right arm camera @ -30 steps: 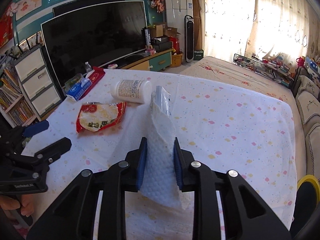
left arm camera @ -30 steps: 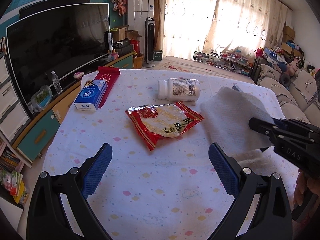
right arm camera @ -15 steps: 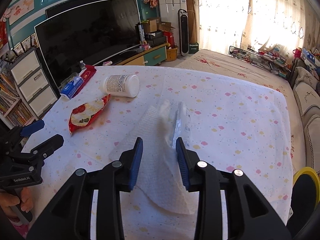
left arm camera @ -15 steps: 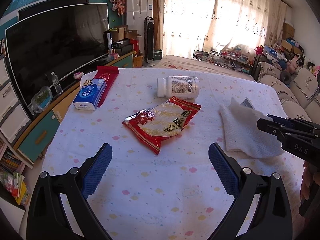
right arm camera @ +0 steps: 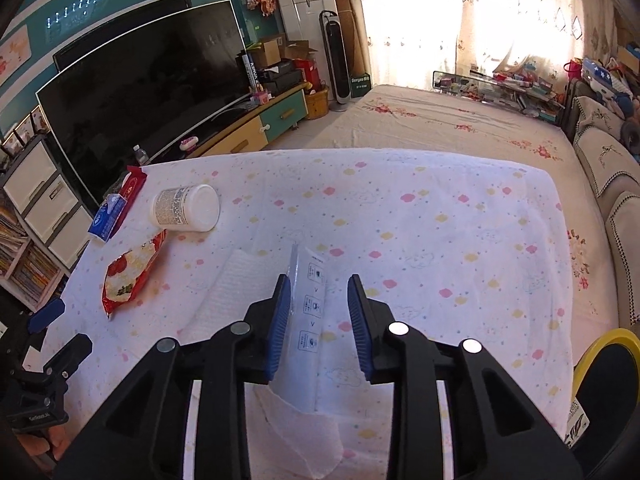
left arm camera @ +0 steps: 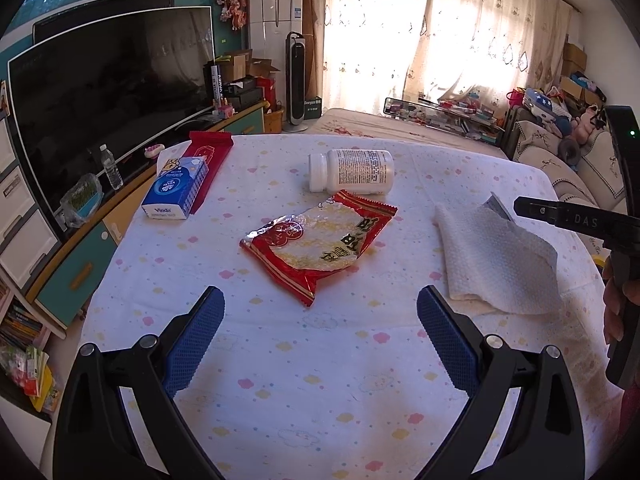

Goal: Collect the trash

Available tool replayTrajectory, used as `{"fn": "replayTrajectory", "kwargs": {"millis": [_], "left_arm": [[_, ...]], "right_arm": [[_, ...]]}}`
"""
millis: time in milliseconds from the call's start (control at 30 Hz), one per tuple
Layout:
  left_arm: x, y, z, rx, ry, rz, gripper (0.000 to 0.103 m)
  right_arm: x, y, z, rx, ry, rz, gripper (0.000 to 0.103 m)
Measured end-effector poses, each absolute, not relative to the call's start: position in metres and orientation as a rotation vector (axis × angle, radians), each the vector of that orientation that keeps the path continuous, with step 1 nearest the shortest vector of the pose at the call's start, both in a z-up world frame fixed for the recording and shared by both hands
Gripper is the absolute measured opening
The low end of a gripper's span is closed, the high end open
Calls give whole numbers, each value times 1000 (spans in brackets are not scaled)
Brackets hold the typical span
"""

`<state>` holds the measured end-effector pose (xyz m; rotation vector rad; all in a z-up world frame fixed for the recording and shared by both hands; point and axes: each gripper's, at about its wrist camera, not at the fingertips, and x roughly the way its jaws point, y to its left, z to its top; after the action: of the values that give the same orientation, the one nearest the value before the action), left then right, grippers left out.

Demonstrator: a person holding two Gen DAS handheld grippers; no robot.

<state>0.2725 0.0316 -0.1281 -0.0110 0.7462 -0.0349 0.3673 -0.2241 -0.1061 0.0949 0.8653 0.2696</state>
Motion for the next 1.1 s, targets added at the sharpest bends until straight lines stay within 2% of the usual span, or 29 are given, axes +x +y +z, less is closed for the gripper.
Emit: {"fn": "replayTrajectory", "kwargs": {"millis": [300, 400, 467, 800, 1100], "left_arm": [[273, 32, -129, -8, 749, -36, 95], [271, 31, -128, -4, 747, -38, 95], [272, 31, -129, -4, 749, -37, 95], [269, 28, -129, 3, 748, -46, 95], [268, 19, -129, 2, 750, -85, 95]], "right_arm": [[390, -213, -123, 83, 930, 244, 29], [390, -217, -126, 118, 935, 238, 17], [385, -223, -118, 149, 903, 242, 14], [338, -278, -32, 211, 597, 161, 12], [304, -308, -16, 142, 482, 90, 12]]}}
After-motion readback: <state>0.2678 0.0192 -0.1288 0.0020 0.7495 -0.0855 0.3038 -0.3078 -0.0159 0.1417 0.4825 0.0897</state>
